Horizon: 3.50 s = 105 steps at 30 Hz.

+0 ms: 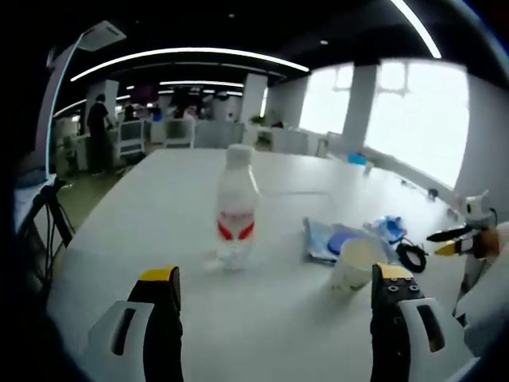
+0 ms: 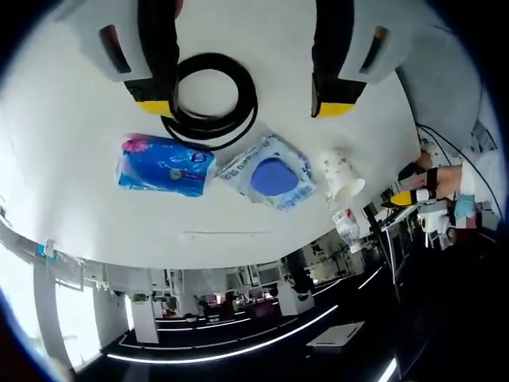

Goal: Arrange the tabletop items into an orderly group along one side of the table until the central work area is clear of visible clutter.

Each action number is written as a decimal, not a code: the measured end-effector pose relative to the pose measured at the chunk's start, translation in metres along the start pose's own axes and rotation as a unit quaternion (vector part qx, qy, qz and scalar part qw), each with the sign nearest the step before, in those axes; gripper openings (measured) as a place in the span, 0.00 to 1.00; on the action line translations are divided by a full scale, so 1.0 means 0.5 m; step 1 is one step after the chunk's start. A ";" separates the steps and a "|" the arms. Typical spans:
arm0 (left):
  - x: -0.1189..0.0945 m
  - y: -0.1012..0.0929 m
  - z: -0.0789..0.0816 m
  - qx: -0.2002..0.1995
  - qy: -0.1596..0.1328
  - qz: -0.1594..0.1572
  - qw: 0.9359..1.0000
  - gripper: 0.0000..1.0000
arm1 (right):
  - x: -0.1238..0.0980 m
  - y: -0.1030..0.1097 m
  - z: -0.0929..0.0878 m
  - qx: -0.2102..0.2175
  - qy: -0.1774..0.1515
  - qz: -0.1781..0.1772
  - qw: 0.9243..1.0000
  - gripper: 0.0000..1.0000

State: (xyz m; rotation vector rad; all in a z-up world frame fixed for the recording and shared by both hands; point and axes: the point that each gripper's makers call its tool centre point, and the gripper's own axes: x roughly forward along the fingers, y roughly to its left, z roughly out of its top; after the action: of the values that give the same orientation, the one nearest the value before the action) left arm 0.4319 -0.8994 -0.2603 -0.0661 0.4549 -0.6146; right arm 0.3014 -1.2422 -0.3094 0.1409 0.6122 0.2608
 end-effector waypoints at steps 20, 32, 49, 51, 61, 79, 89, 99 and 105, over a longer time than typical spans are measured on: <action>-0.020 -0.014 -0.009 0.000 -0.001 -0.009 1.000 0.96 | 0.034 0.032 0.034 -0.020 -0.007 0.031 0.999 0.66; -0.032 -0.005 -0.016 0.001 0.001 -0.009 1.000 0.96 | 0.056 0.074 0.063 -0.045 -0.016 0.055 0.997 0.64; -0.049 -0.008 -0.034 -0.002 0.007 -0.009 1.000 0.96 | 0.113 0.195 0.111 -0.145 -0.007 0.143 0.979 0.63; -0.050 -0.008 -0.035 -0.001 0.007 -0.010 1.000 0.96 | 0.118 0.217 0.115 -0.179 -0.002 0.160 0.971 0.62; -0.063 -0.014 -0.054 0.004 0.020 -0.007 1.000 0.95 | 0.141 0.291 0.140 -0.232 0.004 0.216 0.949 0.52; -0.084 -0.014 -0.093 -0.011 0.033 0.001 0.999 0.93 | 0.176 0.414 0.122 -0.358 0.049 0.290 0.886 0.47; -0.100 -0.010 -0.103 -0.022 0.029 0.006 0.999 0.93 | 0.205 0.431 0.113 -0.411 0.073 0.298 0.858 0.26; -0.106 -0.015 -0.117 -0.033 0.032 0.004 0.999 0.92 | 0.238 0.420 0.085 -0.433 0.126 0.289 0.845 0.07; -0.111 -0.015 -0.120 -0.036 0.028 0.006 0.999 0.92 | 0.250 0.411 0.064 -0.432 0.157 0.285 0.841 0.06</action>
State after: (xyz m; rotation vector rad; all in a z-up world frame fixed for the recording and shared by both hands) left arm 0.3621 -0.8696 -0.2913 -0.1148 0.5325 -0.5888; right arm 0.3772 -1.0118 -0.3095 -0.6235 0.7147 1.1350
